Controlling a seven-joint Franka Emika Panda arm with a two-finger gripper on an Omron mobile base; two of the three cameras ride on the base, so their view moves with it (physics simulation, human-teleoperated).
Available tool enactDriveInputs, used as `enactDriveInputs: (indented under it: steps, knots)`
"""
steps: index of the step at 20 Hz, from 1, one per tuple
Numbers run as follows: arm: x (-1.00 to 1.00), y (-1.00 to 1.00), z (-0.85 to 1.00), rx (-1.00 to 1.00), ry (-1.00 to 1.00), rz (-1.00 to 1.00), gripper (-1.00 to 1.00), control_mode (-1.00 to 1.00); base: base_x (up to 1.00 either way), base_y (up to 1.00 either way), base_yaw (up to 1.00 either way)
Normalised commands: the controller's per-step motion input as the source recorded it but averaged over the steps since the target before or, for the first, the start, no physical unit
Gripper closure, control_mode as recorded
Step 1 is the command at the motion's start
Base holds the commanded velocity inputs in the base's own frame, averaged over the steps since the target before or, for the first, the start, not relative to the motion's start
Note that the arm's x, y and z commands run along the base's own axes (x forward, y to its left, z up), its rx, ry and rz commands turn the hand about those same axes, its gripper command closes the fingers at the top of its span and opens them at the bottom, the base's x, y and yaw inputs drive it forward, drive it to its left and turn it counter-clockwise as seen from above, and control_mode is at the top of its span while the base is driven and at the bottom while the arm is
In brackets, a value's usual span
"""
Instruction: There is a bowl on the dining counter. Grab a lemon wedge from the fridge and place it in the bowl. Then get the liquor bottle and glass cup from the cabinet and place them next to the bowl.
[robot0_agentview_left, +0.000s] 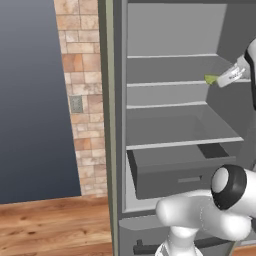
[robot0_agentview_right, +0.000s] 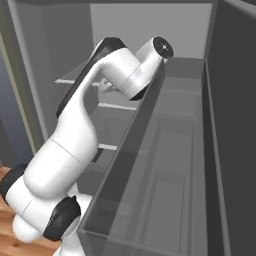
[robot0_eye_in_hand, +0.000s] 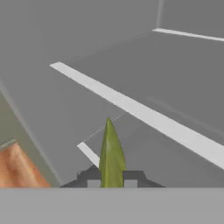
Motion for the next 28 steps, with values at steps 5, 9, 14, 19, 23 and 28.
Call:
enactDriveInputs:
  steps: [5,9,14,19,23,28]
  knots:
    - [-0.99,0.39,0.00,0.09,-0.03,-0.05,1.00,-1.00,0.00,0.00,0.00]
    - [-1.00,0.22,0.00,0.10,-0.09,-0.04,1.00,-1.00,0.00,0.00,0.00]
    - [-0.93,0.45,0.00,0.03,-0.04,-0.01,1.00,-1.00,0.00,0.00,0.00]
    - [-0.85,0.62,0.00,-0.03,-0.06,0.00,1.00,-1.00,0.00,0.00,0.00]
    - [-0.68,0.48,0.00,-0.06,-0.10,0.00,1.00,-1.00,0.00,0.00,0.00]
    - [-0.23,0.14,0.00,-0.02,0.00,0.00,1.00,-1.00,0.00,0.00,0.00]
